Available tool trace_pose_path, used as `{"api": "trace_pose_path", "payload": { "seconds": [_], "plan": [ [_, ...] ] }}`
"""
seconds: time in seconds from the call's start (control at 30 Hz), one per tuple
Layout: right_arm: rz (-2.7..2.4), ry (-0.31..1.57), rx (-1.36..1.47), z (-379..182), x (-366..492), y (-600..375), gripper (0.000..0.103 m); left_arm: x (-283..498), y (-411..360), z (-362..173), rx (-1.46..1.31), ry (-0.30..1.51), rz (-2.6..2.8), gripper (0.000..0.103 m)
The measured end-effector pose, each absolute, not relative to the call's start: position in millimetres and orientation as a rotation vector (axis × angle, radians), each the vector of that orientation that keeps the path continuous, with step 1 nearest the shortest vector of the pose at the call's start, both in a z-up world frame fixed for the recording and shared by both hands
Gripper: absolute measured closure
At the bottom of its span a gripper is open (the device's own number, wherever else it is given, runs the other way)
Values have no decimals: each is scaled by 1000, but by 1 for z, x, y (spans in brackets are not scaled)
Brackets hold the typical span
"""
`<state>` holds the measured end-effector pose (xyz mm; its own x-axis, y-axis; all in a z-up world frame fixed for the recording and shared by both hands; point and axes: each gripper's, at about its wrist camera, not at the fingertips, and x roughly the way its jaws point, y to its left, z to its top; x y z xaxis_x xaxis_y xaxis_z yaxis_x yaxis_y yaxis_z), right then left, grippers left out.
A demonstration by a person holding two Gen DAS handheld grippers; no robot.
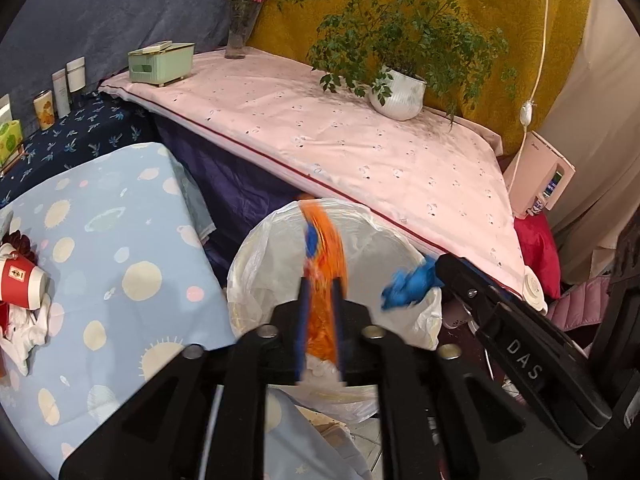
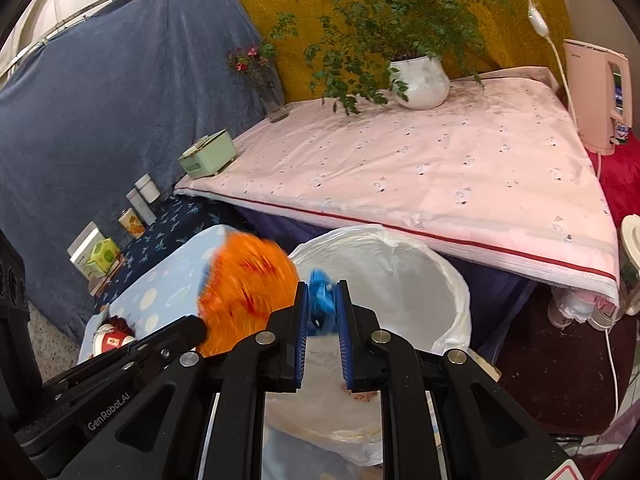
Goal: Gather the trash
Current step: 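Lift both items over the white bin and open both tools to drop them, then move both tools back over the remaining trash on the table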
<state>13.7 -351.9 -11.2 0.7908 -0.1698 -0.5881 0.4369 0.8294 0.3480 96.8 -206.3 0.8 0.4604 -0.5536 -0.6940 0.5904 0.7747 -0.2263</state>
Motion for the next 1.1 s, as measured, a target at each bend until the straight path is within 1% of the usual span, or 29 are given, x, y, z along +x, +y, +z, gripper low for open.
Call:
{"api": "trace_pose_path", "payload": {
  "seconds": [0.07, 0.37, 0.43, 0.5, 0.57, 0.83, 1.0, 1.1],
  "plan": [
    [-346, 564, 501, -11, 11, -352, 68, 96, -203, 1, 46, 823, -675, 59],
    [-334, 567, 488, -8, 9, -345, 67, 98, -187, 3, 37, 816, -632, 56],
    [-329, 569, 477, -6, 10, -340, 66, 98, -181, 4, 31, 813, -621, 54],
    [-322, 568, 469, -4, 10, -336, 65, 98, -175, 5, 24, 808, -609, 48],
    [-316, 567, 461, -3, 11, -331, 62, 97, -169, 6, 20, 802, -596, 47],
    [-290, 567, 422, 3, 15, -308, 60, 101, -143, 5, -6, 804, -549, 45],
    [-277, 567, 406, 7, 18, -297, 55, 103, -127, 5, -24, 806, -523, 45],
    [-267, 571, 393, 8, 20, -289, 54, 105, -117, 4, -38, 807, -505, 41]
  ]
}}
